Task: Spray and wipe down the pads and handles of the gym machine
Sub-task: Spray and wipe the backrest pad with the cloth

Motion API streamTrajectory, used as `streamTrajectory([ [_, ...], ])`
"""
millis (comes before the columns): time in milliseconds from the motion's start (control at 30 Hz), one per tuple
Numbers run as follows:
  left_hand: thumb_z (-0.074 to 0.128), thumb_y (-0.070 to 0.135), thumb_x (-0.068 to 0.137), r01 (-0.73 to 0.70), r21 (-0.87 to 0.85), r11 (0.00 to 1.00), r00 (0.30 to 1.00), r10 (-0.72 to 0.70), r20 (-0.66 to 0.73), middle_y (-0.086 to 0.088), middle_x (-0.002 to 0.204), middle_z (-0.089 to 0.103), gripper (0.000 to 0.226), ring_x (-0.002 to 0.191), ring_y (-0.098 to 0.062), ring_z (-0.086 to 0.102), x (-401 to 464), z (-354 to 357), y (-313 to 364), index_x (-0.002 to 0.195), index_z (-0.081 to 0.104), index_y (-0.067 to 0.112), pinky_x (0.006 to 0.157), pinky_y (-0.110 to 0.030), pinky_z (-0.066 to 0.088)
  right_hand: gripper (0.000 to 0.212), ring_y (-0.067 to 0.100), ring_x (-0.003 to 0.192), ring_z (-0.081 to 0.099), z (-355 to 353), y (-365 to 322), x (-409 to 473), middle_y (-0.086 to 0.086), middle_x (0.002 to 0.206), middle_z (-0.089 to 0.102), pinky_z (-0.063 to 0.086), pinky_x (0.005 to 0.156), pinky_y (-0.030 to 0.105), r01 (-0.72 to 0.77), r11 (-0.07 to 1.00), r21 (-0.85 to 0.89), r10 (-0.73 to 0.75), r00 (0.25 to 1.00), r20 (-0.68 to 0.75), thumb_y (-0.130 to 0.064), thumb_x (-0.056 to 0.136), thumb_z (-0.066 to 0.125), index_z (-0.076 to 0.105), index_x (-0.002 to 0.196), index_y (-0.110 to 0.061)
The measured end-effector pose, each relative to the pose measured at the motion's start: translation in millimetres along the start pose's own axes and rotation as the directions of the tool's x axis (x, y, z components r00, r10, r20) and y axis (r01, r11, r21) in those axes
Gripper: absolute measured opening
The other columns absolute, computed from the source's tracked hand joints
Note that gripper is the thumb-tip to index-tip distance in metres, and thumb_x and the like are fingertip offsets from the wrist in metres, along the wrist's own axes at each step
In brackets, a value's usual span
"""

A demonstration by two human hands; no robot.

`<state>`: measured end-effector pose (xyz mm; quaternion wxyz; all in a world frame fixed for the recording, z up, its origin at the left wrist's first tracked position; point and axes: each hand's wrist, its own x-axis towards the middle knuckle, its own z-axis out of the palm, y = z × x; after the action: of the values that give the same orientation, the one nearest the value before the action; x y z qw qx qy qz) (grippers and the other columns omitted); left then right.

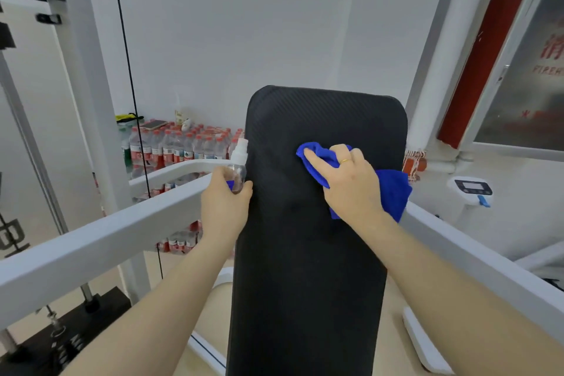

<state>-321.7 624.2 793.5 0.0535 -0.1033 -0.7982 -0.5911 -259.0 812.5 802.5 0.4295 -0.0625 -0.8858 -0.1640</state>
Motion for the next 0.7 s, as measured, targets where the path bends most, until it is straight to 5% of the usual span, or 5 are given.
streamTrajectory([
  [167, 0.062, 0.024, 0.087, -0.120, 0.059, 0.991, 0.990, 0.115, 0.082, 0.004, 0.106, 0.053, 0.033, 0.096, -0.017, 0.056, -20.3, 17.0, 6.7, 0.115, 0.046, 0.020, 0.085, -0.033, 0.050, 0.063, 0.035, 0.100, 0.044, -24.1, 73.4, 36.6, 0.016, 0.126, 0.044, 0.040, 0.070, 0.037, -0.291, 0.954, -0.077, 0.294, 0.955, 0.033, -0.007, 0.087, 0.050, 0.036, 0.142, -0.032],
  [367, 0.063, 0.030, 0.086, -0.029, 0.112, 0.993, 0.993, 0.016, 0.119, -0.005, 0.128, 0.051, 0.049, 0.096, -0.014, 0.050, -11.1, 31.7, 8.8, 0.127, 0.040, 0.017, 0.085, -0.028, 0.045, 0.050, 0.035, 0.083, 0.052, -5.1, 70.7, 2.8, 0.018, 0.112, 0.056, 0.045, 0.060, 0.034, -0.172, 0.984, 0.037, 0.174, 0.984, -0.047, -0.016, 0.084, 0.054, 0.051, 0.134, -0.018],
  [500, 0.063, 0.028, 0.086, -0.074, 0.168, 0.983, 0.993, 0.057, 0.107, -0.007, 0.125, 0.054, 0.032, 0.087, -0.012, 0.048, -12.2, 35.5, 9.2, 0.108, 0.040, 0.021, 0.075, -0.023, 0.042, 0.053, 0.029, 0.075, 0.051, -4.2, 61.1, -52.4, 0.016, 0.101, 0.057, 0.045, 0.057, 0.031, -0.015, 1.000, 0.015, 0.014, 0.999, 0.051, -0.039, 0.086, 0.040, 0.056, 0.128, -0.010],
  [567, 0.063, 0.027, 0.086, -0.096, 0.198, 0.975, 0.993, 0.080, 0.086, -0.007, 0.122, 0.056, 0.031, 0.088, -0.015, 0.053, -15.5, 39.5, 8.5, 0.102, 0.037, 0.022, 0.076, -0.025, 0.044, 0.047, 0.031, 0.074, 0.053, -7.6, 67.3, -42.6, 0.017, 0.098, 0.058, 0.048, 0.056, 0.034, 0.012, 1.000, 0.006, -0.012, 1.000, 0.009, -0.036, 0.091, 0.040, 0.059, 0.125, -0.009],
  [700, 0.065, 0.025, 0.085, -0.093, 0.155, 0.984, 0.994, 0.084, 0.063, -0.007, 0.123, 0.054, 0.035, 0.087, -0.013, 0.051, -14.9, 41.0, 6.8, 0.107, 0.037, 0.023, 0.080, -0.027, 0.047, 0.040, 0.038, 0.092, 0.051, -19.7, 78.9, 16.5, 0.021, 0.114, 0.052, 0.049, 0.067, 0.042, -0.202, 0.979, 0.001, 0.202, 0.978, -0.054, -0.026, 0.097, 0.041, 0.049, 0.135, -0.018],
])
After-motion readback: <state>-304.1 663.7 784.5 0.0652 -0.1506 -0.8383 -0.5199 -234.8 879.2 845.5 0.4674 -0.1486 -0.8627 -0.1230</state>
